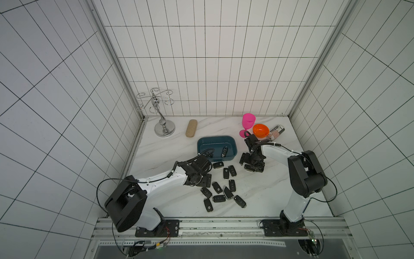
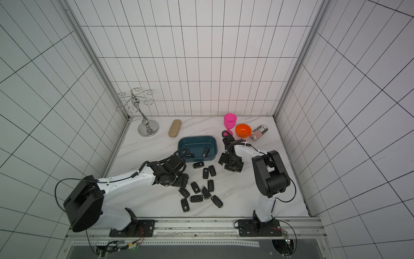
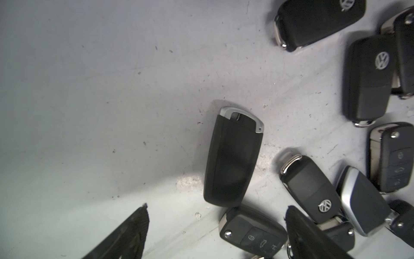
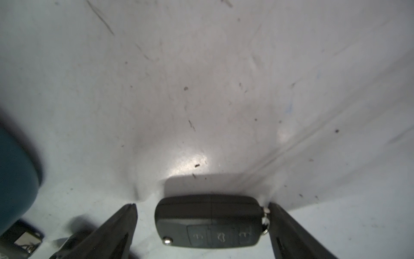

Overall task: Place the car key into the storage box
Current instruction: Pick up the car key from the center of the board.

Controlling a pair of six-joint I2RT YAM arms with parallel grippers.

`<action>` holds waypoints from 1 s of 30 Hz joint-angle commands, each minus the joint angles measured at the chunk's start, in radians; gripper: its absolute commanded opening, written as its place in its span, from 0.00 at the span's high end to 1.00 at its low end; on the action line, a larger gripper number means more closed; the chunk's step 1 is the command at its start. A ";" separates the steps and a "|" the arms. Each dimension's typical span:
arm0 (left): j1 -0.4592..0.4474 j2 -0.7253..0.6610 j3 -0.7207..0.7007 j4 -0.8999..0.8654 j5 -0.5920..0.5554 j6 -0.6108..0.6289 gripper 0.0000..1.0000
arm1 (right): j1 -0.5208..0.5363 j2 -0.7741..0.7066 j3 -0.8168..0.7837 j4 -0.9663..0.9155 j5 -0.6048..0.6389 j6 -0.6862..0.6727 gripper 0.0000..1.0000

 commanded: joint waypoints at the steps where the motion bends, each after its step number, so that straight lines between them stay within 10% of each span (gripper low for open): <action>1: -0.013 0.059 0.034 0.047 -0.077 0.004 0.07 | -0.013 0.027 -0.039 0.065 -0.045 -0.018 0.09; 30: -0.083 0.167 0.019 0.041 -0.105 -0.020 0.35 | -0.026 0.029 -0.099 0.122 -0.121 -0.040 0.30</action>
